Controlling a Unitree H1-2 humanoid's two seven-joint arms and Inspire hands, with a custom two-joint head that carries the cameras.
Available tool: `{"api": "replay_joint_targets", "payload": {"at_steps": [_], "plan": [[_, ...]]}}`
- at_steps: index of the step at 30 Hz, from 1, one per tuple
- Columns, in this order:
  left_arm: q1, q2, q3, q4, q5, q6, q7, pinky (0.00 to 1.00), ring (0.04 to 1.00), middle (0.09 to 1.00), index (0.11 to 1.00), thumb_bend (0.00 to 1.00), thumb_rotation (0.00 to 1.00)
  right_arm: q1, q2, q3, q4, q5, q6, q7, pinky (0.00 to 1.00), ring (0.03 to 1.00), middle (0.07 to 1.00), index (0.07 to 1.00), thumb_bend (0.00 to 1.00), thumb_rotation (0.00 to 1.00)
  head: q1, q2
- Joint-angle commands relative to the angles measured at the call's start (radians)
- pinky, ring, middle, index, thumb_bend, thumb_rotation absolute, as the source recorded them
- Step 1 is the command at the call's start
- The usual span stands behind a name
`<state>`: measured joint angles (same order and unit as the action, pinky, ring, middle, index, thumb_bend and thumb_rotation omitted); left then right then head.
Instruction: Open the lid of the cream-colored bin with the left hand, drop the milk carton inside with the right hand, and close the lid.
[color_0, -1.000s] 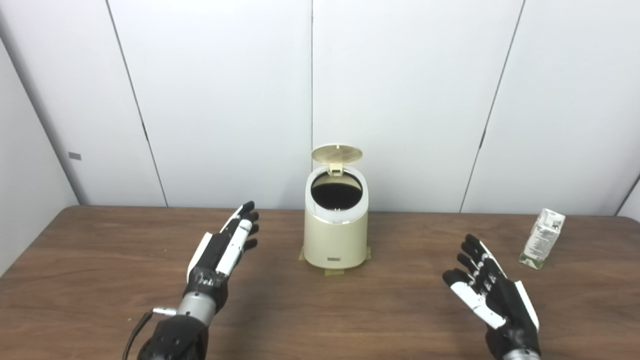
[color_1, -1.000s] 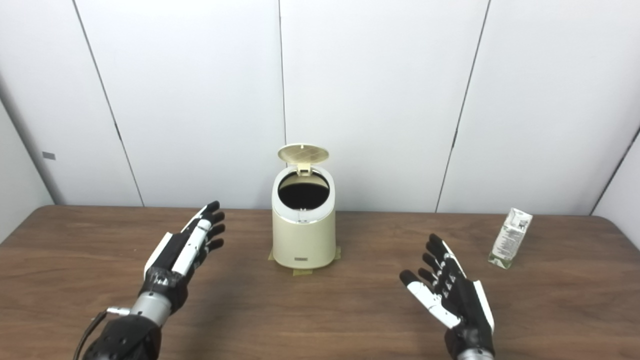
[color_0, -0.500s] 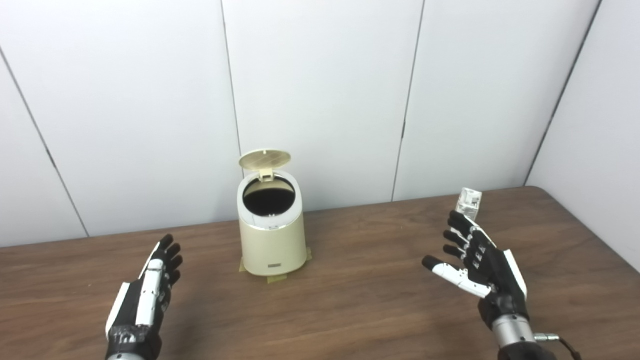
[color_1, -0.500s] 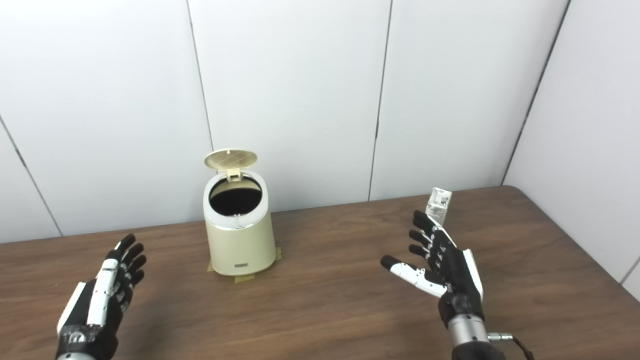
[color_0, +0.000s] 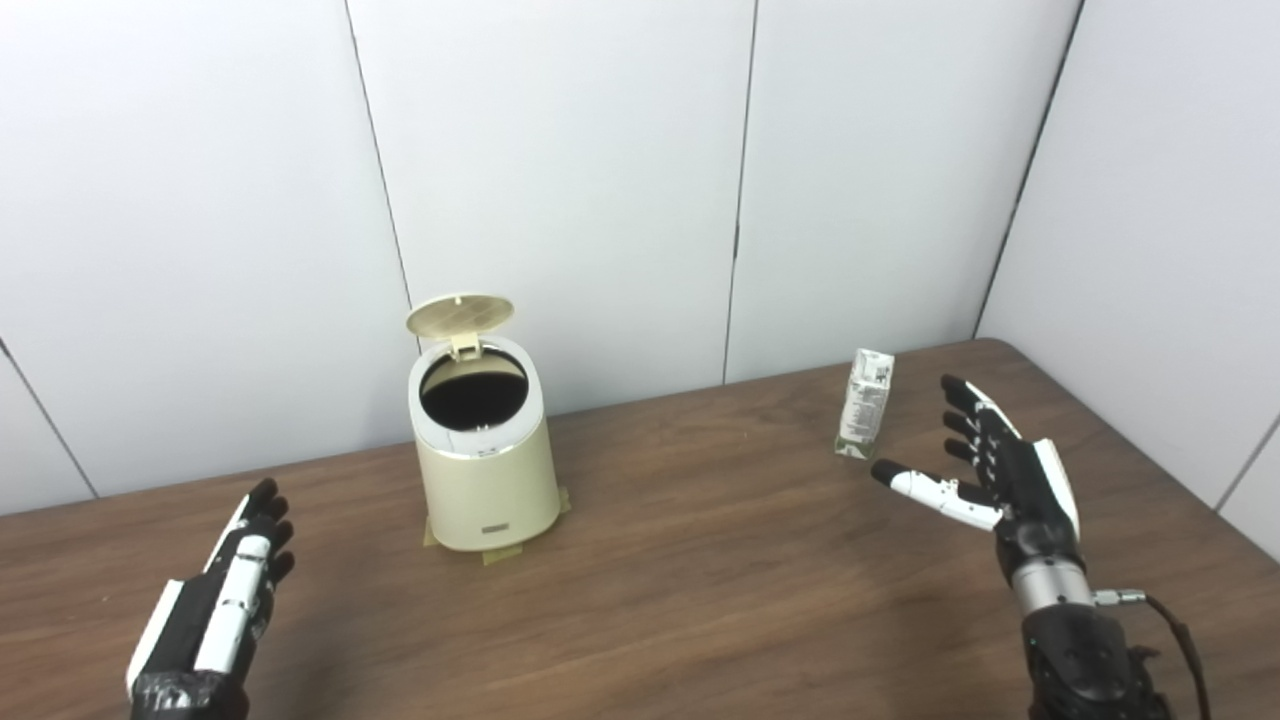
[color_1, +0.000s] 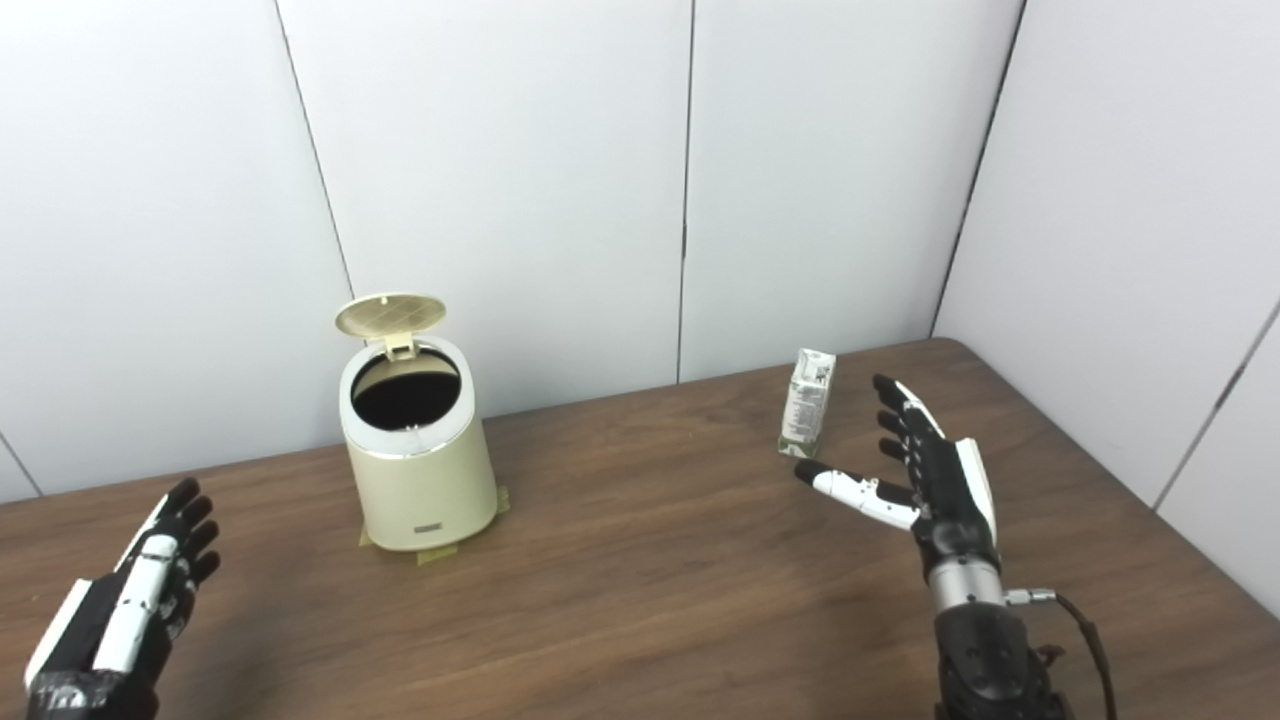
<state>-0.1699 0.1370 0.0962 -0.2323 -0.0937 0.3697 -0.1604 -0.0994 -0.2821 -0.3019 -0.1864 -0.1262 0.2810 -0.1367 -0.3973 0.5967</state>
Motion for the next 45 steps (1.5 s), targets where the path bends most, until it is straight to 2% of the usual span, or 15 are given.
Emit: {"api": "replay_joint_targets", "payload": {"at_steps": [1,7,9,12,14,18,19,21,24,27,28,29,31,38,45], "plan": [[-0.044,0.013,-0.004,-0.018,-0.016,-0.019,-0.004,1.0,1.0,0.995,1.0,0.31,0.92,-0.058,-0.053,0.0,0.007,-0.036,0.005,-0.007,0.76,0.914,0.944,0.907,0.91,0.25,-0.001,0.004],[-0.042,0.036,-0.012,-0.033,-0.022,-0.017,-0.016,1.0,1.0,1.0,1.0,0.28,1.0,-0.147,-0.128,0.044,0.128,-0.117,0.059,-0.006,0.8,0.89,0.913,0.924,0.94,0.26,0.002,0.012],[-0.041,0.043,-0.017,-0.045,-0.021,-0.01,-0.016,1.0,1.0,1.0,1.0,0.28,1.0,-0.178,-0.137,0.048,0.166,-0.116,0.057,-0.007,0.7,0.836,0.916,0.921,0.93,0.21,0.006,0.015],[-0.038,0.052,-0.023,-0.067,-0.016,0.015,-0.011,1.0,0.999,0.999,1.0,0.27,1.0,-0.228,-0.138,0.036,0.241,-0.083,0.026,-0.01,0.55,0.673,0.936,0.925,0.89,0.1,0.009,0.021],[-0.037,0.052,-0.018,-0.078,-0.024,0.028,-0.006,1.0,1.0,0.999,1.0,0.26,1.0,-0.257,-0.149,0.044,0.293,-0.089,0.016,-0.015,0.51,0.644,0.929,0.923,0.88,0.1,0.01,0.024],[-0.041,0.044,-0.003,-0.091,-0.042,0.045,0.003,1.0,0.992,0.987,0.985,0.25,1.0,-0.306,-0.158,0.059,0.363,-0.093,0.011,-0.017,0.46,0.678,0.919,0.919,0.87,0.11,0.012,0.027],[-0.043,0.046,-0.002,-0.09,-0.043,0.044,0.002,1.0,0.988,0.981,0.974,0.28,1.0,-0.322,-0.161,0.061,0.384,-0.09,0.015,-0.015,0.49,0.756,0.923,0.917,0.87,0.1,0.011,0.028],[-0.045,0.049,-0.002,-0.09,-0.045,0.044,0.001,1.0,0.983,0.976,0.968,0.3,1.0,-0.343,-0.163,0.064,0.413,-0.087,0.024,-0.014,0.51,0.804,0.929,0.917,0.87,0.1,0.014,0.028],[-0.045,0.048,-0.003,-0.094,-0.049,0.046,-0.002,1.0,0.986,0.978,0.972,0.31,1.0,-0.377,-0.164,0.071,0.459,-0.087,0.032,-0.014,0.54,0.822,0.926,0.901,0.87,0.07,0.017,0.03],[-0.042,0.049,-0.008,-0.103,-0.043,0.06,0.001,1.0,0.986,0.979,0.971,0.31,1.0,-0.401,-0.165,0.084,0.493,-0.095,0.031,-0.015,0.51,0.803,0.921,0.896,0.88,0.08,0.02,0.031],[-0.041,0.05,-0.011,-0.107,-0.039,0.063,0.003,1.0,0.983,0.975,0.969,0.32,1.0,-0.408,-0.168,0.091,0.508,-0.1,0.026,-0.017,0.65,0.842,0.914,0.892,0.88,0.08,0.02,0.031],[-0.041,0.049,-0.012,-0.11,-0.039,0.067,0.004,1.0,0.98,0.973,0.967,0.31,1.0,-0.415,-0.17,0.098,0.524,-0.104,0.015,-0.02,0.73,0.863,0.91,0.889,0.88,0.08,0.022,0.032],[-0.039,0.047,-0.012,-0.121,-0.039,0.079,0.007,1.0,0.98,0.973,0.967,0.3,1.0,-0.426,-0.174,0.111,0.552,-0.111,-0.003,-0.028,0.83,0.887,0.902,0.88,0.87,0.08,0.026,0.033],[-0.035,0.057,-0.014,-0.135,-0.036,0.088,0.002,1.0,0.982,0.978,0.972,0.3,1.0,-0.438,-0.157,0.12,0.563,-0.102,0.007,-0.04,0.82,0.882,0.898,0.867,0.85,0.08,0.027,0.036],[-0.036,0.051,-0.013,-0.135,-0.041,0.089,0.004,1.0,0.981,0.98,0.976,0.3,1.0,-0.445,-0.133,0.128,0.619,-0.118,-0.057,-0.114,0.66,0.747,0.792,0.792,0.85,0.07,0.027,0.036]]}}
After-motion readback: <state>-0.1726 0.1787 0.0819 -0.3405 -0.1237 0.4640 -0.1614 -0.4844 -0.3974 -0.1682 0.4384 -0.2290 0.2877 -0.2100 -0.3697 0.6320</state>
